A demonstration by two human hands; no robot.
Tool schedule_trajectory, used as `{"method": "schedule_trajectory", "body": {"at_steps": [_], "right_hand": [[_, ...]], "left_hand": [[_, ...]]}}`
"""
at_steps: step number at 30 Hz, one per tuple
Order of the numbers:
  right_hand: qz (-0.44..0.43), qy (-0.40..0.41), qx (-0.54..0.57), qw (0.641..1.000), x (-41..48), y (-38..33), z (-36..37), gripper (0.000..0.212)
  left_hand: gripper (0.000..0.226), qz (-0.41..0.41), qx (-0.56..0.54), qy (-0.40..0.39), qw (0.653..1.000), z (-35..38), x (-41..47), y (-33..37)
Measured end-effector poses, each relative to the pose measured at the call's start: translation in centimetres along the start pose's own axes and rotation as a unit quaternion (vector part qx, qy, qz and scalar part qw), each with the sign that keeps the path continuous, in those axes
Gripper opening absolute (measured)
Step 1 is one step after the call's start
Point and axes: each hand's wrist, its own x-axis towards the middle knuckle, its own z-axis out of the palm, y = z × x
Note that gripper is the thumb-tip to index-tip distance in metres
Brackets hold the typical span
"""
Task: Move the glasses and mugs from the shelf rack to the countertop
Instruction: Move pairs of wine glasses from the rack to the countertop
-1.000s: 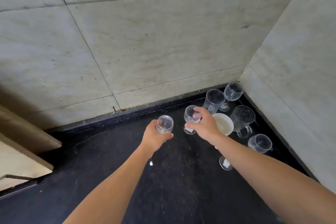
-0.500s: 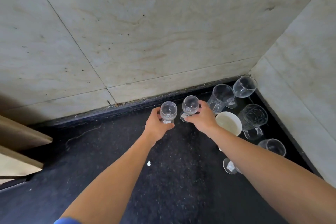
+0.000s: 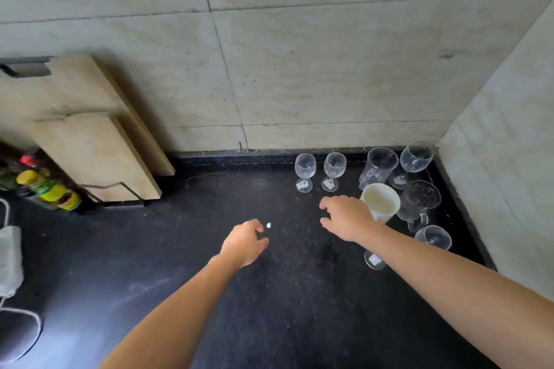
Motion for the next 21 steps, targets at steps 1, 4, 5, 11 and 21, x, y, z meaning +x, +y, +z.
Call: {"method": "schedule_trajectory", "body": {"at_steps": [1,4,5,11,21], "right_hand": [[-0.032,-0.002,-0.015,0.999,-0.5,-1.2,0.0,0.038],[-0.129,-0.017,-0.047,0.99,-2.7,-5.8,0.9,0.038],[-0.16,-0.02,-0.057,0.985,-3.5,-7.7,1.4,0.037],[-0.339,-0.039,-0.117,0.933,-9.3,-20.9,4.2,0.034],[-0.592,-0.026,-0.193,0.782,-27.6,-42.6,12.1,0.034]], "left_hand": [[0.036,-0.01,-0.001,0.016,1.0,0.1,-2.0,-1.0],[0.036,-0.051,0.006,0.056,0.997,0.6,-8.2,-4.4],[0.037,-0.066,0.01,0.069,0.995,0.7,-10.3,-5.7],[0.035,-0.179,-0.012,0.17,0.969,1.0,-24.1,-13.7],[0.034,-0.383,-0.076,0.294,0.872,6.6,-52.2,-27.1]]}}
